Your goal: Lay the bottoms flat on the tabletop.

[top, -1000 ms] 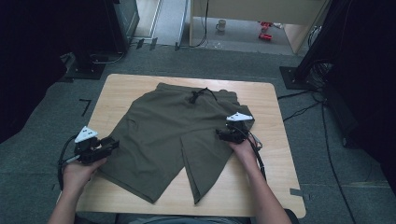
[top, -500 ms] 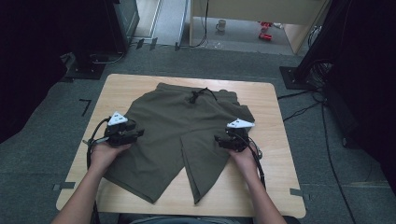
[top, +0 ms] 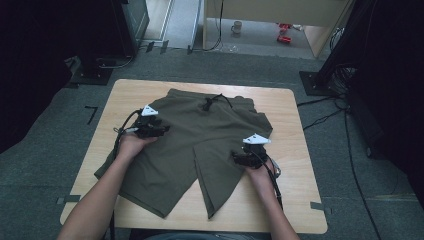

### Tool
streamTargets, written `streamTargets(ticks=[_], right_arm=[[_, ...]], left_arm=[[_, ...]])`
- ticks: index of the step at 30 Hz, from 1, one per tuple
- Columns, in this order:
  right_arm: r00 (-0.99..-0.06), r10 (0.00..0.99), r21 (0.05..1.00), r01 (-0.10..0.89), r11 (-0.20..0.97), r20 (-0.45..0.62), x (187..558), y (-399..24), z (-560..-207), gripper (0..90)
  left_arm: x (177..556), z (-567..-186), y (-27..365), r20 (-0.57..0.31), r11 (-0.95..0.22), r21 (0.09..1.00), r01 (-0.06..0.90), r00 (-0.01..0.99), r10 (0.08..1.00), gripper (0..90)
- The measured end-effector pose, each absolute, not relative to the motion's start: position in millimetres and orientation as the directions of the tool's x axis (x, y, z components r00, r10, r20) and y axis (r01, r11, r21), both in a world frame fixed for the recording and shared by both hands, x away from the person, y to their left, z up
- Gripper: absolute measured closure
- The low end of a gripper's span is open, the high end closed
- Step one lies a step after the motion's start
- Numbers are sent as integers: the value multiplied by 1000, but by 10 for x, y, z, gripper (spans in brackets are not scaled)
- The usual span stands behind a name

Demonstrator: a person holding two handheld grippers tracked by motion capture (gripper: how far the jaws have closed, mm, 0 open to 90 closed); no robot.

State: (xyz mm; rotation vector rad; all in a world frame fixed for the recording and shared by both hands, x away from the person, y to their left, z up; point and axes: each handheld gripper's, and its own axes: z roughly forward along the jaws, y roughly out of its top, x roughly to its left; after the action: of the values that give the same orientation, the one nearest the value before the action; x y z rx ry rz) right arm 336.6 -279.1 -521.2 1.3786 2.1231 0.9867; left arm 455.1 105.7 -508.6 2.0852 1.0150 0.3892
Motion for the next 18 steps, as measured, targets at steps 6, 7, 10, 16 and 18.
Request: streamTargets(ticks=[6, 7, 10, 16, 18], right_arm=[[-408, 912, 759, 604, 242, 34, 3463, -2783, -5225, 316], [-412, 911, 760, 603, 243, 36, 3481, -2776, -5224, 320], [-424, 905, 760, 600, 250, 36, 3599, -2733, -5224, 321], [-453, 891, 758, 594, 269, 39, 3832, -2630, -5222, 319], [-464, 885, 759, 590, 276, 38, 3909, -2588, -5222, 317]], left_arm=[[4585, -5163, 1124, -12, -411, 758, 505, 642, 766, 500], [4585, -5162, 1144, -17, -406, 759, 509, 638, 770, 500], [4547, -5163, 1169, -8, -407, 759, 509, 631, 776, 510], [4446, -5160, 1337, -8, -378, 759, 530, 589, 808, 547], [4411, -5159, 1410, -11, -361, 761, 540, 566, 824, 565]])
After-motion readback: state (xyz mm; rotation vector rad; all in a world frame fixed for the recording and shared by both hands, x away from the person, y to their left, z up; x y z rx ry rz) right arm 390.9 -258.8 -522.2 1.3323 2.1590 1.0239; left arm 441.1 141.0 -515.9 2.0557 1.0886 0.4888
